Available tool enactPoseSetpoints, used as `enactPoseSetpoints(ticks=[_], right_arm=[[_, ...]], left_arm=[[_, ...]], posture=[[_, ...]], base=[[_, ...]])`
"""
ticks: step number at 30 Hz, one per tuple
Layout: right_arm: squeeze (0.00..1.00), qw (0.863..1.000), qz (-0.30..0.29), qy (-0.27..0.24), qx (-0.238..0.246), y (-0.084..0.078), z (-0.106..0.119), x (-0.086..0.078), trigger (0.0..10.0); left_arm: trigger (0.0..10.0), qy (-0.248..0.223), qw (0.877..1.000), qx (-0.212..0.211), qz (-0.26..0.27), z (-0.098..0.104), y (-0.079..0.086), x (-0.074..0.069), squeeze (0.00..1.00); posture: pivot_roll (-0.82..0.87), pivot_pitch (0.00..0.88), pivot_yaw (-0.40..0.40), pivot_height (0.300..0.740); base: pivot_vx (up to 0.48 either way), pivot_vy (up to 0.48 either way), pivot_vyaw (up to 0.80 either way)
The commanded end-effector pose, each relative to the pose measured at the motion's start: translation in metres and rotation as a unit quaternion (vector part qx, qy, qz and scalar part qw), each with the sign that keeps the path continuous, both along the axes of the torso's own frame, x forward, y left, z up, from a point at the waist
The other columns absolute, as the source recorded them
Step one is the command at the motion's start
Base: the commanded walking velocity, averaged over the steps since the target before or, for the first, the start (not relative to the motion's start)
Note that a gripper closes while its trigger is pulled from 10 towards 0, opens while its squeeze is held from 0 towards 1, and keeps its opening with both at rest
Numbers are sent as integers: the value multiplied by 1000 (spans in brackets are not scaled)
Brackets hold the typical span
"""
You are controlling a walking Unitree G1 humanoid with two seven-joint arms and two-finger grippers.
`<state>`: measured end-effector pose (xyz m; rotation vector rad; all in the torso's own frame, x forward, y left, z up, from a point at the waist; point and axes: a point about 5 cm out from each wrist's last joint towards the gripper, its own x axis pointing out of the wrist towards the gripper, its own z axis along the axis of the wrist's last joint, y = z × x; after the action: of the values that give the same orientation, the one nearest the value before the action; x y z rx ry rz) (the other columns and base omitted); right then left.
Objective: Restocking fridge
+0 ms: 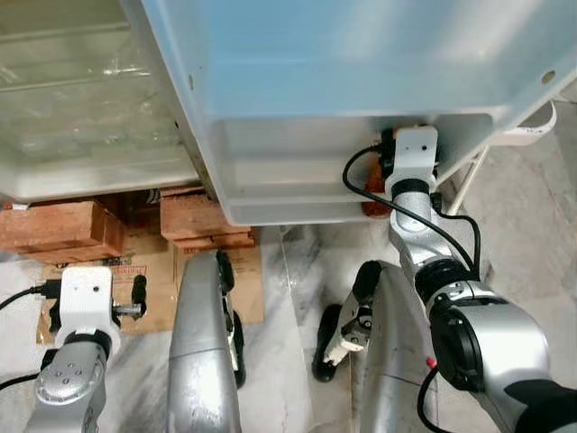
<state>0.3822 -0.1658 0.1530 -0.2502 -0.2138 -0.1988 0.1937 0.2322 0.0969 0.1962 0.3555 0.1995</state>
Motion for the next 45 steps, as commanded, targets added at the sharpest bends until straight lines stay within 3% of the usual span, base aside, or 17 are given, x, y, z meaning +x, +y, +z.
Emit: enactPoseSetpoints(ticks=[1, 10, 15, 20, 21, 27, 40, 41, 42, 43, 45], right_arm=[[1000, 992, -75, -105, 12, -47, 44, -1, 10000], [1000, 992, -30, -120, -12, -49, 44, -11, 10000], [1000, 993, -21, -115, -27, -58, 37, -31, 10000], [1000, 994, -7, -104, -33, -57, 29, -44, 10000], [1000, 995, 6, -91, -35, -54, 23, -58, 10000], [1000, 997, 39, -62, -33, -39, 8, -85, 10000], [1000, 994, 111, -8, -15, -15, 2, -103, 10000], [816, 993, 120, -2, -13, -13, 1, -104, 10000], [816, 992, 128, 4, -12, -11, -1, -104, 10000], [173, 992, 127, 8, -8, -12, -2, -105, 10000], [173, 992, 125, 13, -3, -12, -3, -105, 10000]], left_arm=[[10000, 22, 1000, 0, 4, -9, 4, -5, 0], [10000, 9, 1000, -9, -1, -10, -1, 6, 0], [10000, -4, 1000, -18, -9, -12, -8, 18, 0], [10000, -5, 1000, -21, -13, -14, -10, 21, 0], [10000, -5, 1000, -24, -18, -16, -12, 24, 0], [10000, -10, 999, -28, -25, -17, -16, 32, 0], [10000, -16, 999, -26, -26, -19, -16, 39, 0], [10000, -16, 999, -26, -27, -19, -16, 39, 0], [10000, -15, 999, -25, -27, -20, -16, 40, 0], [10000, -15, 999, -26, -27, -20, -17, 40, 0], [10000, -16, 999, -26, -27, -20, -17, 40, 0]], posture=[[333, 302, -35, 526], [268, 259, -43, 526], [223, 232, -46, 526], [198, 219, -45, 526], [181, 210, -45, 526], [159, 191, -47, 526], [148, 182, -52, 526], [147, 182, -52, 526], [147, 182, -52, 526], [144, 182, -52, 526], [144, 182, -52, 526]], base=[[0, 0, 0], [0, 0, 0], [0, 0, 0], [0, 0, 0], [0, 0, 0], [0, 0, 0], [0, 0, 0], [-259, 0, 0], [-259, 0, 0], [-285, 0, 0], [-285, 0, 0]])
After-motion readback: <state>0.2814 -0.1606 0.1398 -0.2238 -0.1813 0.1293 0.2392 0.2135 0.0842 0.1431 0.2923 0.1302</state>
